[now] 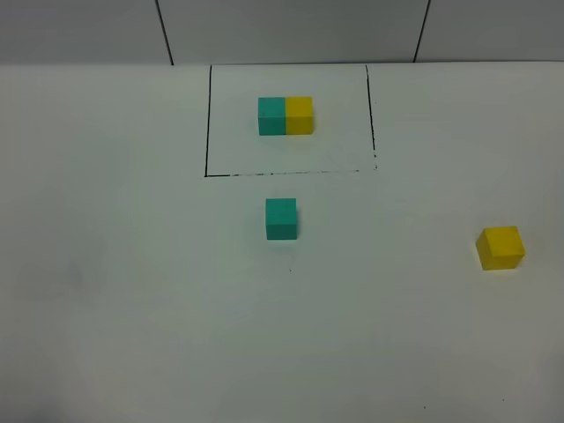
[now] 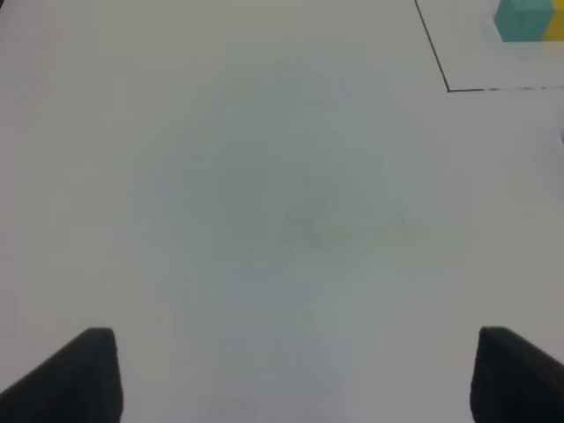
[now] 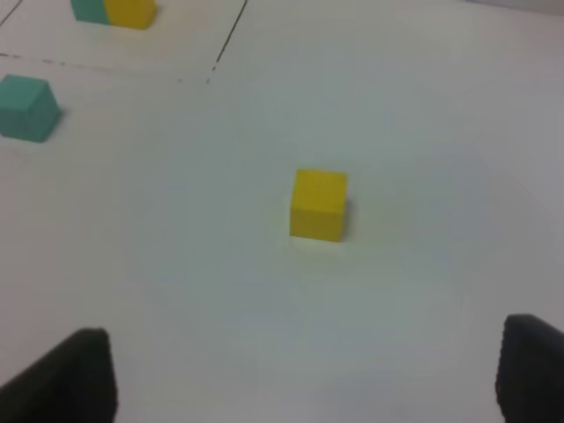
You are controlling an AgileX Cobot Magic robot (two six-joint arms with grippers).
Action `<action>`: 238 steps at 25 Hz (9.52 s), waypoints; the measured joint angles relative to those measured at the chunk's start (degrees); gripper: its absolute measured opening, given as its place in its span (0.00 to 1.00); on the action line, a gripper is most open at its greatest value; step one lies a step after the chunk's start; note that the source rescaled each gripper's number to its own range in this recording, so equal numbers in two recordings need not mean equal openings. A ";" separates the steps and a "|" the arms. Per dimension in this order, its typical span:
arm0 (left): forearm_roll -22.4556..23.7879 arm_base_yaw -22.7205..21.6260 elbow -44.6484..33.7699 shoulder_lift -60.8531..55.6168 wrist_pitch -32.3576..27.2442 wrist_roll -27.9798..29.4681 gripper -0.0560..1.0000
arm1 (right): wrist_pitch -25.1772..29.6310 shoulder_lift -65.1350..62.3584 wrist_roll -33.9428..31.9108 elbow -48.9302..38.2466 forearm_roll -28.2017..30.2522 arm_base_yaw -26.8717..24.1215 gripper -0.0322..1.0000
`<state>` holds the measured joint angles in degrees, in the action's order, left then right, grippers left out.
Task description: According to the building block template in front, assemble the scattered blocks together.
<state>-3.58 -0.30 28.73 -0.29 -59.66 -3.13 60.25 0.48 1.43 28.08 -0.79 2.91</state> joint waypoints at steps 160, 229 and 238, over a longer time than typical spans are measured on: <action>-0.10 0.00 0.00 0.00 0.00 0.13 0.82 | -13.94 91.33 24.63 43.57 -8.77 -5.09 1.00; -0.10 0.00 0.00 0.00 0.00 0.13 0.82 | 0.41 -0.75 5.89 0.11 -4.17 -5.65 0.84; -0.16 0.00 0.00 0.00 0.00 0.13 0.82 | 0.41 -0.75 4.76 0.04 -3.45 -3.11 0.82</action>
<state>-3.74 -0.30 28.73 -0.29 -59.66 -3.00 60.67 -0.27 6.19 28.13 -4.23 -0.20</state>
